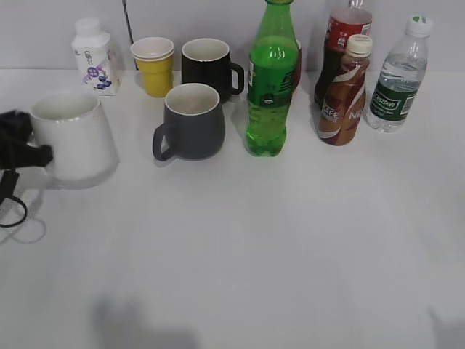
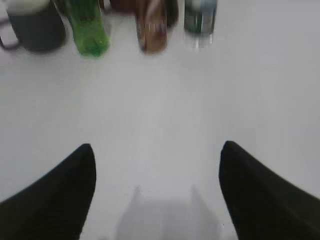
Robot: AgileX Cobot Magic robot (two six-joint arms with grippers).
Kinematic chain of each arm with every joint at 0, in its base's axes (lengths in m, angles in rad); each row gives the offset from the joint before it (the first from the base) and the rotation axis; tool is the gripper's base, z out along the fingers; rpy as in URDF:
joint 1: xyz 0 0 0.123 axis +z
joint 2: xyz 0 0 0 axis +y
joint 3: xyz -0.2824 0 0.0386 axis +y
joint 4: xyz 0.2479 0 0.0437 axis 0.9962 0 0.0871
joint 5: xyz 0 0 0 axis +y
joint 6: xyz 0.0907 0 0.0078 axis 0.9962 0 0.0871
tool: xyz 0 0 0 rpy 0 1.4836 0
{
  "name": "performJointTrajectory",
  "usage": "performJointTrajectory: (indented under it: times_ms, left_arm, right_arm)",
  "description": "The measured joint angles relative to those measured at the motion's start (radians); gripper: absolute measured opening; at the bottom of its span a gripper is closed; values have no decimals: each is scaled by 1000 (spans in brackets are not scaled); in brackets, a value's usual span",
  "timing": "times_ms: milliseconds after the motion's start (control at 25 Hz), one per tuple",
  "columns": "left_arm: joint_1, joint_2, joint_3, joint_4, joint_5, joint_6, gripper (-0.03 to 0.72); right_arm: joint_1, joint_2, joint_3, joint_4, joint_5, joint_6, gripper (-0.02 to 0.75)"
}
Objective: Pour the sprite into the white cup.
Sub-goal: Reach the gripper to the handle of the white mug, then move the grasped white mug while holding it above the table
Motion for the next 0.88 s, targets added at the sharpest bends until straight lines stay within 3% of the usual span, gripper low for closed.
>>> performJointTrajectory:
  times_ms: [120, 360, 640, 720, 880]
  left_arm:
    - [0, -66, 10, 18, -2, 1, 43]
    - [0, -206, 10, 72, 57, 1, 43]
    - [0, -348, 11, 115, 188, 1, 43]
    - [0, -384, 11, 135, 218, 1, 43]
    - [0, -447, 11, 155, 273, 1, 43]
  right_arm:
    - [0, 49, -8, 35, -210, -109, 575]
    - [0, 277, -1, 122, -795, -294, 575]
    - [0, 640, 2, 121, -1193, -249, 575]
    - [0, 721, 3, 44, -1276, -120, 575]
    - [0, 869, 33, -335, -1444, 309, 575]
